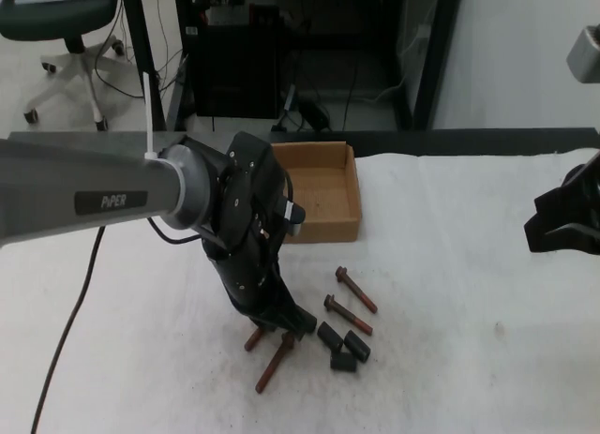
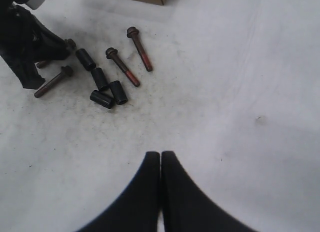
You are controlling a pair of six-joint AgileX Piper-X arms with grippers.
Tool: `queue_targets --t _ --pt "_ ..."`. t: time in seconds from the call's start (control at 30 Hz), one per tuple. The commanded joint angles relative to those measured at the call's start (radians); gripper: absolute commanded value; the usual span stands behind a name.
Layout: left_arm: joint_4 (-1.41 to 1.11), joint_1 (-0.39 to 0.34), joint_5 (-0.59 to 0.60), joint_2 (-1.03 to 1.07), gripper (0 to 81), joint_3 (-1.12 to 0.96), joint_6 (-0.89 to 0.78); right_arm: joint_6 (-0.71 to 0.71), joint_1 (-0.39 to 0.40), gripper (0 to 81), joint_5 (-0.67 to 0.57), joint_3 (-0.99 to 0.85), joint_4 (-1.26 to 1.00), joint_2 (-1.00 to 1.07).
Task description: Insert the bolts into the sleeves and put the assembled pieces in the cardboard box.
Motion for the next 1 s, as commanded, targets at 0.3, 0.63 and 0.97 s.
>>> queue_targets --t 0.3,0.63,0.97 --pt "0.000 0.013 -0.142 -0.150 0.2 0.002 -0.015 -0.085 0.017 0.4 -0.229 -0.003 -0.122 -0.002" --pt "0.009 0.184 -0.178 -0.600 0.2 0.007 -0.038 -0.090 0.220 0.3 -0.213 -0.006 -0.430 0.198" --pt "0.012 0.283 -0.040 -1.052 0.2 0.141 -0.074 -0.217 0.354 27.6 -0.216 -0.140 -0.462 0.560"
